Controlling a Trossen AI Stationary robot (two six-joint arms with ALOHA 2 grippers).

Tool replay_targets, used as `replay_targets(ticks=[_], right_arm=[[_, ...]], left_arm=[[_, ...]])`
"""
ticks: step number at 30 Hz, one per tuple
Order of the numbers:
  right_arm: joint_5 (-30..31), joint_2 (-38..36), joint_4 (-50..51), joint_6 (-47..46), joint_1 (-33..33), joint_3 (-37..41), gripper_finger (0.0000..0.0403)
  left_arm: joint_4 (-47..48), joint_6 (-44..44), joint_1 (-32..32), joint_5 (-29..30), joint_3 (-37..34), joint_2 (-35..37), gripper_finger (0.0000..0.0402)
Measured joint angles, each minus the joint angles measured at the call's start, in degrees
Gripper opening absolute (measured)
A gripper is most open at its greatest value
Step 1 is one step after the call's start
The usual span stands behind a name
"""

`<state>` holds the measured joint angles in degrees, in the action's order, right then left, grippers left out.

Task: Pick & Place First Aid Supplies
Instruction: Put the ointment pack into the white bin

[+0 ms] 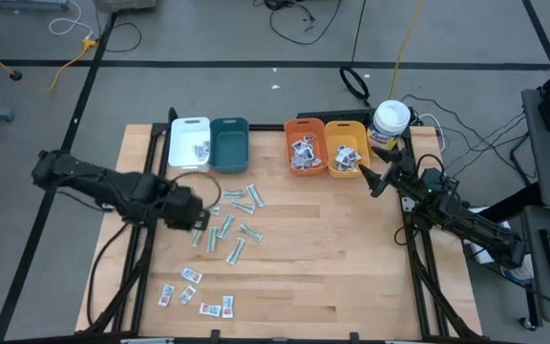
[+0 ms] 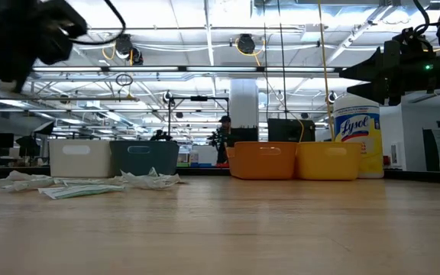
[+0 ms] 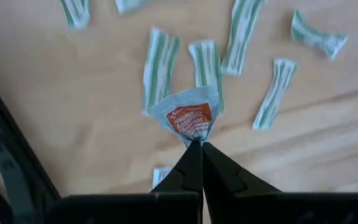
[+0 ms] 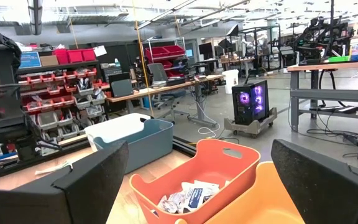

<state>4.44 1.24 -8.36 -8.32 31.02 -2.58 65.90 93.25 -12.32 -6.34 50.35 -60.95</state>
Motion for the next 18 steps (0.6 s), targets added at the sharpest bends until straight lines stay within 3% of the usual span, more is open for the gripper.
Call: replay_targets(ticks=[11,18], right_arm=[[-0.01,0.01,-0.01,0.02,-0.01,-0.01,0.0392],[-0.01,0.00,0.00,0.01,-0.01,0.01,0.0392]], left_arm=[[2.08,-28.40,31.26,-5.37,0.00,-0.45,0.0000],[2.72,-43.60,49.39,-7.17,2.51,-4.79,0.0000]])
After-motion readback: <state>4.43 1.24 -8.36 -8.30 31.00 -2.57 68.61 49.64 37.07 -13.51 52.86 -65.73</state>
